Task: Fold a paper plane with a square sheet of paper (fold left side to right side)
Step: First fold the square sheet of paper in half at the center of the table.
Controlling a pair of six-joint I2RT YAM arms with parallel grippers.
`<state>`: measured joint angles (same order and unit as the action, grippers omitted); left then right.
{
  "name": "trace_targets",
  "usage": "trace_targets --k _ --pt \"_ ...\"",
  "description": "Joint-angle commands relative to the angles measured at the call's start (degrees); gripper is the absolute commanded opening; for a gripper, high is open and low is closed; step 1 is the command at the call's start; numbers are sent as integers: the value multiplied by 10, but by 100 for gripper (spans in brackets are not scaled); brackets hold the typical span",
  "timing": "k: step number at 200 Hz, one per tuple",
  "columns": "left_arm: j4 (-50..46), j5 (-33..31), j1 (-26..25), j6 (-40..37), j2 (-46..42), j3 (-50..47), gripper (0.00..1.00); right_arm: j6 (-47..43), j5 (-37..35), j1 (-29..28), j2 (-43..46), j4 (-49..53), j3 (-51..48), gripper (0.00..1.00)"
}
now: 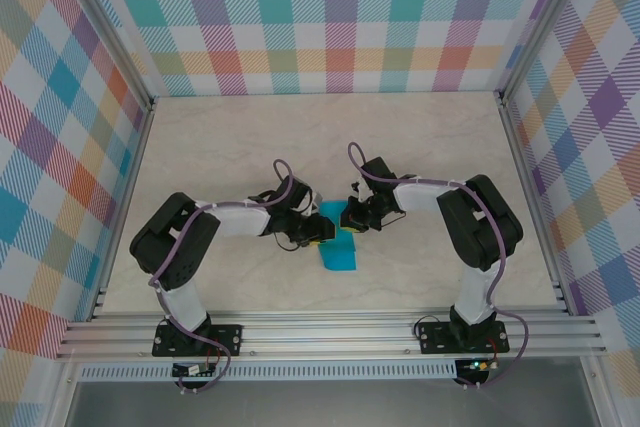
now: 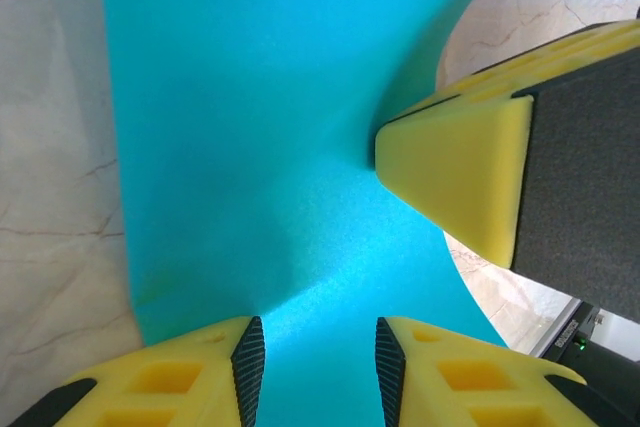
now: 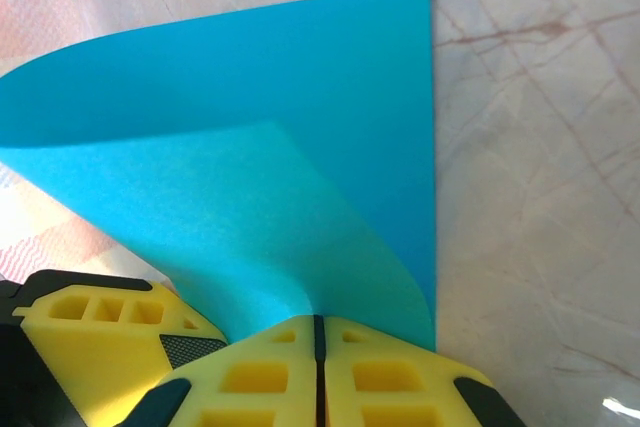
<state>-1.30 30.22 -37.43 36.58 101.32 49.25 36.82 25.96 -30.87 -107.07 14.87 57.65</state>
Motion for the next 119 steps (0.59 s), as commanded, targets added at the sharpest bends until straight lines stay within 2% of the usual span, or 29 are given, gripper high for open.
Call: trace_targets --k 1,119 --pt "-34 13 -12 -20 -13 -28 38 -3 -55 -5 -25 50 -19 8" --pt "-3 26 -42 -24 -72 -62 42 -6 -55 -6 -29 54 -17 8"
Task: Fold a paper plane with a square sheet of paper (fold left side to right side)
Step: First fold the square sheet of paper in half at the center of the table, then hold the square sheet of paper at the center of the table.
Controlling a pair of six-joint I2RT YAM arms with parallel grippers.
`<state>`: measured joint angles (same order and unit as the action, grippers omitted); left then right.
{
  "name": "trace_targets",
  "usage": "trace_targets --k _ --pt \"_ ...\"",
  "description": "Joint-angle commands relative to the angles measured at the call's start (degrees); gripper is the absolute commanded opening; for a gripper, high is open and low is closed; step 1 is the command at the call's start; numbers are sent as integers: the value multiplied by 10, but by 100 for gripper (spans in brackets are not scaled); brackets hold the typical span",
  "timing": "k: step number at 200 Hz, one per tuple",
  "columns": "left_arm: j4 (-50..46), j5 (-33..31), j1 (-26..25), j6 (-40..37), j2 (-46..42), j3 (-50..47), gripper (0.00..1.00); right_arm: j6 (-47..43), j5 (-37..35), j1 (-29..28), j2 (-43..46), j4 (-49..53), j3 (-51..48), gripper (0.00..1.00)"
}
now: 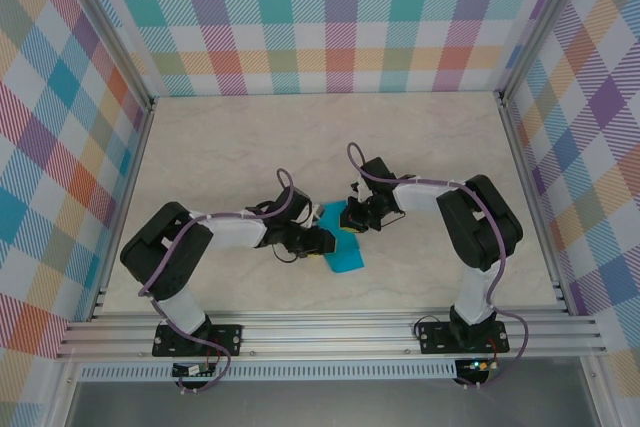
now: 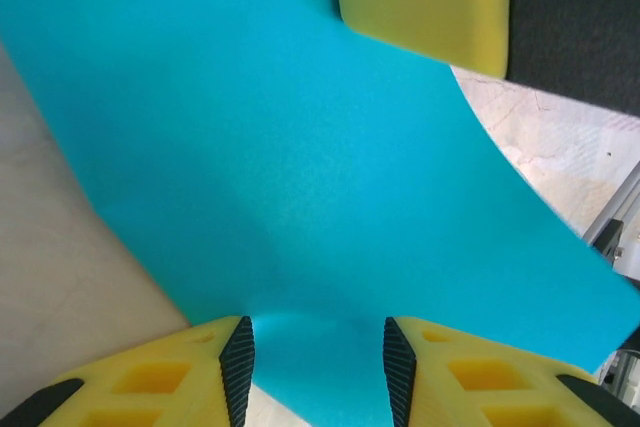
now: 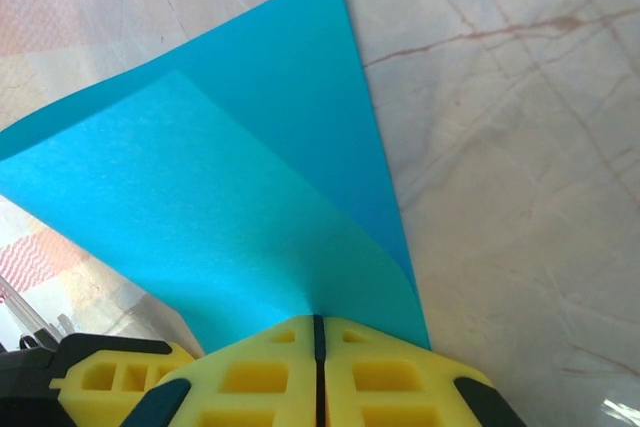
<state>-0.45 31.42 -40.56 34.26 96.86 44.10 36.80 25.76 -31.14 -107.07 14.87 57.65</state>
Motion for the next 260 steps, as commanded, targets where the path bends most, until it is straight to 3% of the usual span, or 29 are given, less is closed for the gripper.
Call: trace_targets --k 1,54,146,176,213,260 --pt "-13 13 -10 -1 -28 -9 42 -5 -53 -3 -29 54 -17 8" --pt "-73 -23 6 -18 -44 45 43 -8 -50 -3 -26 52 -18 8" --pt "-51 -34 10 -8 80 89 40 -12 -37 -4 -16 40 -22 8" --pt "-73 -56 5 -10 81 78 39 -21 -32 -2 27 23 -23 11" --pt "-70 -63 0 1 79 59 38 -56 -40 -2 101 74 1 20" --pt "-67 -64 -3 7 83 60 37 -46 8 -4 129 102 -13 14"
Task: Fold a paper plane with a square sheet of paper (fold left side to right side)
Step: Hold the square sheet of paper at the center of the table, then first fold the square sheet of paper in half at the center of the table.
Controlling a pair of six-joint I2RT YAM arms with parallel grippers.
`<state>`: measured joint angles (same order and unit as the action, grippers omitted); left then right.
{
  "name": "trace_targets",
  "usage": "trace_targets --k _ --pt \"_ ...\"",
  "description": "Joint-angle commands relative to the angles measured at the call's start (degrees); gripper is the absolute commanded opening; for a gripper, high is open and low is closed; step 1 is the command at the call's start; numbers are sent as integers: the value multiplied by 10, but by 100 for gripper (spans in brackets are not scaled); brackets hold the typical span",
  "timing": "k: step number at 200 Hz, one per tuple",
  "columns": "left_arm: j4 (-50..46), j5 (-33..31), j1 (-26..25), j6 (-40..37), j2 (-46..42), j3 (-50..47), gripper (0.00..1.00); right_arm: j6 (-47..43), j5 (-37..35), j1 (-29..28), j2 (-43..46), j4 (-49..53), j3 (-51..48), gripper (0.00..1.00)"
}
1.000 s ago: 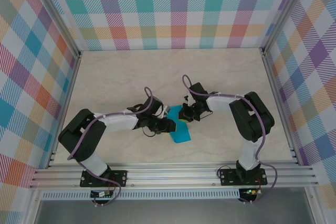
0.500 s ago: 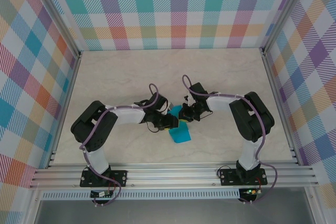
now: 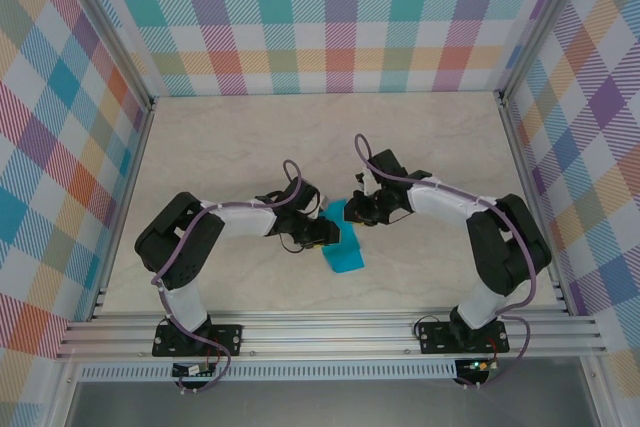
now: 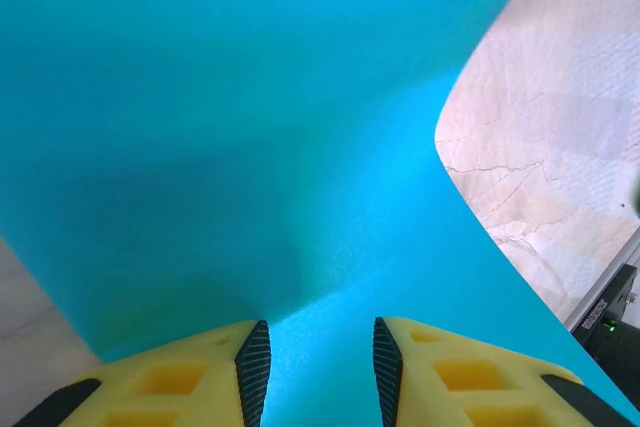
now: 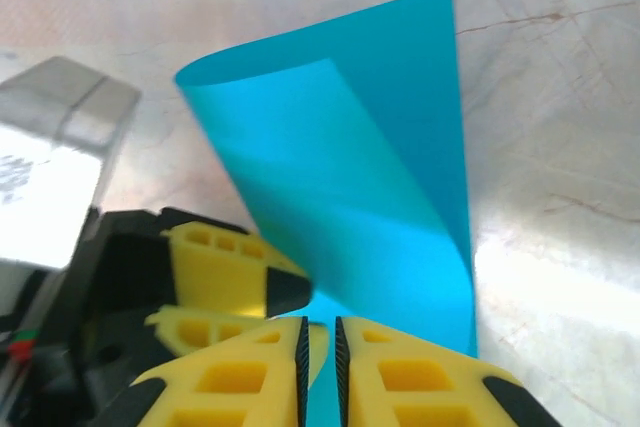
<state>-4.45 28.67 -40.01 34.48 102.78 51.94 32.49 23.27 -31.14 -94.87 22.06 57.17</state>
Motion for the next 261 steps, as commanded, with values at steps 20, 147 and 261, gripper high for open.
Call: trace_targets --k 20,147,261 --pt "-30 -39 -9 5 23 -18 37 17 60 -9 4 6 -28 13" --pt "-47 -37 -10 10 16 4 37 11 11 -19 -89 16 -44 13" --pt "-37 -17 15 21 7 43 45 -7 -25 -19 -109 39 -45 12"
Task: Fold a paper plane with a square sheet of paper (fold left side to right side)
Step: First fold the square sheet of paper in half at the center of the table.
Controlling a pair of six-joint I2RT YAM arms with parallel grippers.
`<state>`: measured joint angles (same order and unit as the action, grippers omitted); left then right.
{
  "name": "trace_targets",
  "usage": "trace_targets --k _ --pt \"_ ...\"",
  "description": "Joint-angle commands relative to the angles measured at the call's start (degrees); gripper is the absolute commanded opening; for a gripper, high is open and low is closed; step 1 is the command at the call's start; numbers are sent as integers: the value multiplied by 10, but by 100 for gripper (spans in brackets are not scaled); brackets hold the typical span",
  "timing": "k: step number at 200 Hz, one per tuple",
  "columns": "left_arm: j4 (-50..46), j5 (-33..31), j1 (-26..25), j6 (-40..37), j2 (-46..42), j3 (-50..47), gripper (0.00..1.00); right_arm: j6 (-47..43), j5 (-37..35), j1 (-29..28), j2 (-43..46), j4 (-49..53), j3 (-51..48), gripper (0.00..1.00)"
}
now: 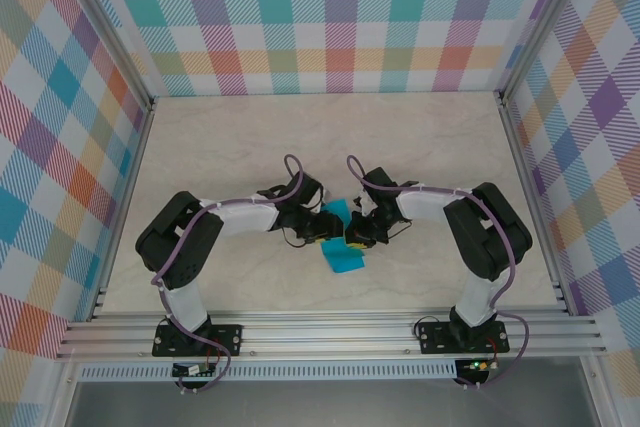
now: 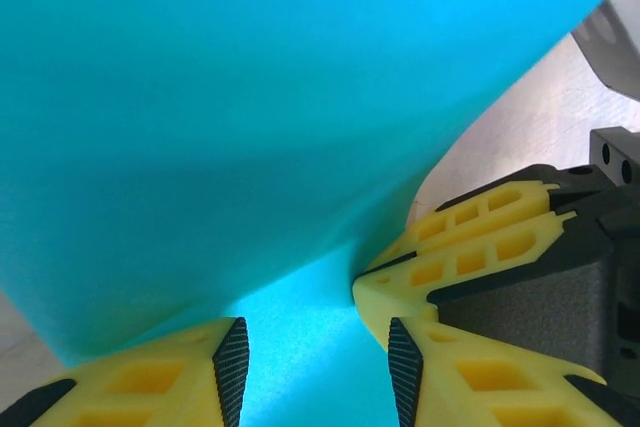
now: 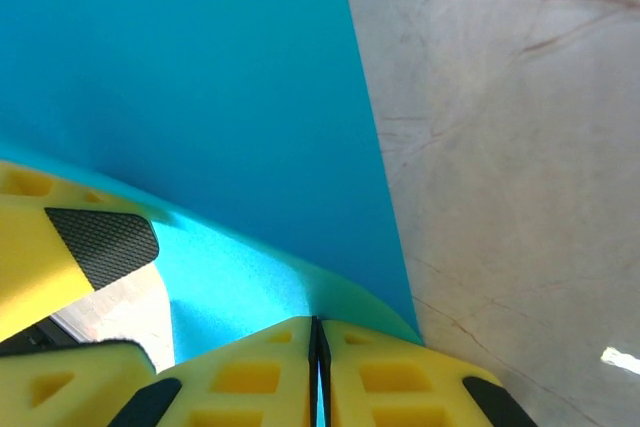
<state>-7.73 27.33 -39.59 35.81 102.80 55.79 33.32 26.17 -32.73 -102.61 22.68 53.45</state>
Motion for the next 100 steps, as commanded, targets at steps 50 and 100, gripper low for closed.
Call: trace_targets --k 50,100 --pt "12 1 22 4 36 5 44 -18 -58 -3 -33 39 -4 12" --pt "18 -3 49 2 48 2 44 -26 -71 -4 -30 57 -2 12"
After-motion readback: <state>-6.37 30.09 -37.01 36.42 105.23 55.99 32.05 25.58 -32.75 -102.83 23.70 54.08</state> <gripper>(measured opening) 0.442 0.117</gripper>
